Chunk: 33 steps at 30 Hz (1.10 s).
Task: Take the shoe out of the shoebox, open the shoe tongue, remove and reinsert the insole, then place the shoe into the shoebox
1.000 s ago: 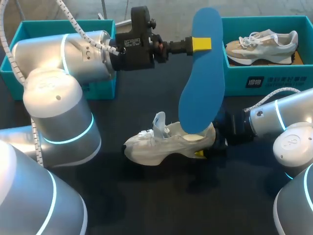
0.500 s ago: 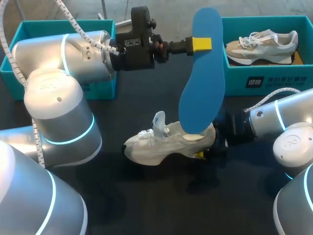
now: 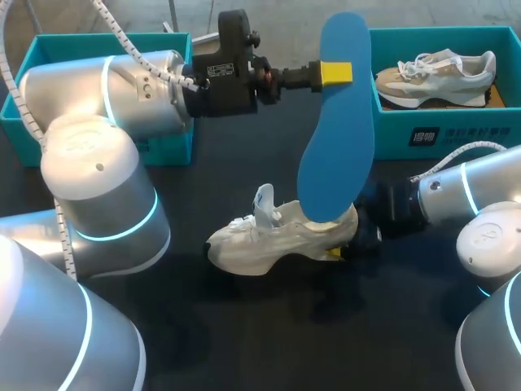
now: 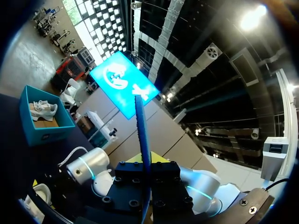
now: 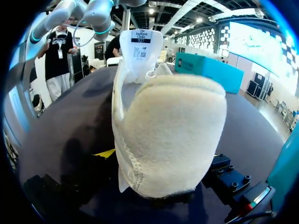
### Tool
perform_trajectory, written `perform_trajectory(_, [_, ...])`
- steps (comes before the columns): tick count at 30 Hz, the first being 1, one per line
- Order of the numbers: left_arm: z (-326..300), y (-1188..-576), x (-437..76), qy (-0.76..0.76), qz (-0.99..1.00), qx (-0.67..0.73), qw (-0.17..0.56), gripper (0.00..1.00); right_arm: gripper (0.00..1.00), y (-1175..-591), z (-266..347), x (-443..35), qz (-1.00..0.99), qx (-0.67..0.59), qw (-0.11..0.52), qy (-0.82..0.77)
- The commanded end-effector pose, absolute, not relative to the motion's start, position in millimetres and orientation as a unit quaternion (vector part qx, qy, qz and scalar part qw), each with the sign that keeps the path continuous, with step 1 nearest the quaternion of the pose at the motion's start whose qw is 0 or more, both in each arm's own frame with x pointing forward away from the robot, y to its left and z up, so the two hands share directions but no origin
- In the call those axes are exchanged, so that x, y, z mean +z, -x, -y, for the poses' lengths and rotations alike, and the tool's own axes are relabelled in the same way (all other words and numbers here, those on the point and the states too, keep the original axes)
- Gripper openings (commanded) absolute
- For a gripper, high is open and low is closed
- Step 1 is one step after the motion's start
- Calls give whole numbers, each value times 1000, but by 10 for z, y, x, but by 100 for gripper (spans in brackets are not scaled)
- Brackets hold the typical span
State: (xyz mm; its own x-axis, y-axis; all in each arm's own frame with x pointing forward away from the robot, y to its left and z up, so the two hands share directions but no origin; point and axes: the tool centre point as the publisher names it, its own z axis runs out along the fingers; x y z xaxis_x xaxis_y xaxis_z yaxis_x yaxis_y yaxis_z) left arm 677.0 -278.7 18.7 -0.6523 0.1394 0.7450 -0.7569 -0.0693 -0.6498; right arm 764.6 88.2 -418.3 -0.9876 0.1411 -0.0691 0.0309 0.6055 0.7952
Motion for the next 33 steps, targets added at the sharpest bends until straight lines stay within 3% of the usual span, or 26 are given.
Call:
perform_trajectory(1, [2787, -6762, 174, -258, 598, 684, 327, 0, 100, -7589, -822, -4024, -904, 419, 64, -48])
perform_trajectory(24, [2787, -6762, 174, -258, 598, 684, 327, 0, 100, -7647, -474, -3684, -961, 253, 94, -58])
perform_trajectory(33, [2787, -6762, 174, -258, 598, 684, 327, 0, 100, -7644, -489, -3584, -974, 198, 74, -83])
